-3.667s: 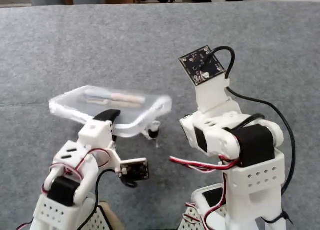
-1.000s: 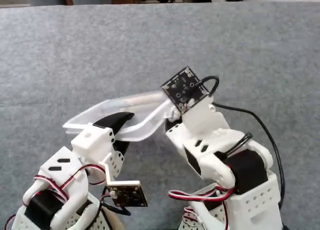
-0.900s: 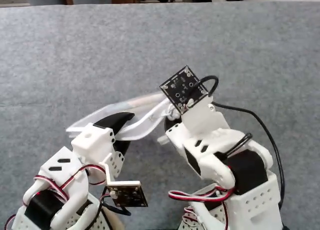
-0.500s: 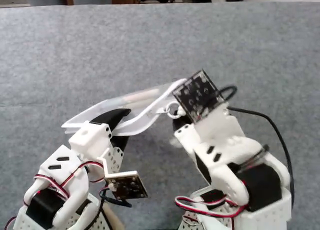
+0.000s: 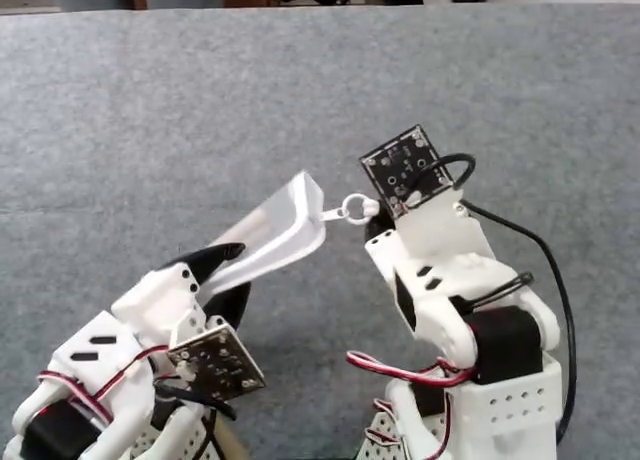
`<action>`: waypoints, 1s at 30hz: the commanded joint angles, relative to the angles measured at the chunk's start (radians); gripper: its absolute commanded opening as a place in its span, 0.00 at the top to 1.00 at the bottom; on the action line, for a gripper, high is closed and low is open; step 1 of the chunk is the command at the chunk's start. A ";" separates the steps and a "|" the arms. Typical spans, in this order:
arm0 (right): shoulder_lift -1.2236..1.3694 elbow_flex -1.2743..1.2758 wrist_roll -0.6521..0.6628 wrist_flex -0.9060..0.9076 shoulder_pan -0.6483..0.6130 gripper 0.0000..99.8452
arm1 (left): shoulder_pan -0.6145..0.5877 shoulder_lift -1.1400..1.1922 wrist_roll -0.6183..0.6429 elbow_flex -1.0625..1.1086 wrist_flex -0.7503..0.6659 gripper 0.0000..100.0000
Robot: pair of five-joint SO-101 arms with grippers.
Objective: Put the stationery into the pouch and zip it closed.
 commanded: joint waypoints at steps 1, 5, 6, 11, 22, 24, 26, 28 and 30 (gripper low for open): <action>-0.005 0.004 0.021 -0.023 0.043 0.99 | 0.041 0.009 0.058 -0.082 0.003 0.97; -0.004 0.010 0.021 -0.020 0.043 0.99 | 0.104 0.100 0.114 -0.136 0.002 0.97; -0.004 0.021 0.025 -0.021 0.043 0.99 | 0.117 0.137 0.133 -0.166 0.002 0.97; -0.004 0.140 0.026 -0.066 0.044 0.99 | 0.196 0.331 0.245 -0.344 0.006 0.97; -0.004 0.381 0.106 -0.222 0.184 0.99 | 0.246 0.425 0.328 -0.435 0.075 0.97; -0.004 0.401 0.120 -0.236 0.189 0.99 | 0.243 0.425 0.328 -0.437 0.083 0.97; -0.004 0.421 0.124 -0.249 0.190 0.99 | 0.242 0.423 0.327 -0.437 0.084 0.97; -0.004 0.443 0.124 -0.259 0.192 0.99 | 0.242 0.423 0.308 -0.437 0.083 0.97; -0.004 0.466 0.124 -0.269 0.195 0.99 | 0.242 0.423 0.285 -0.435 0.083 0.97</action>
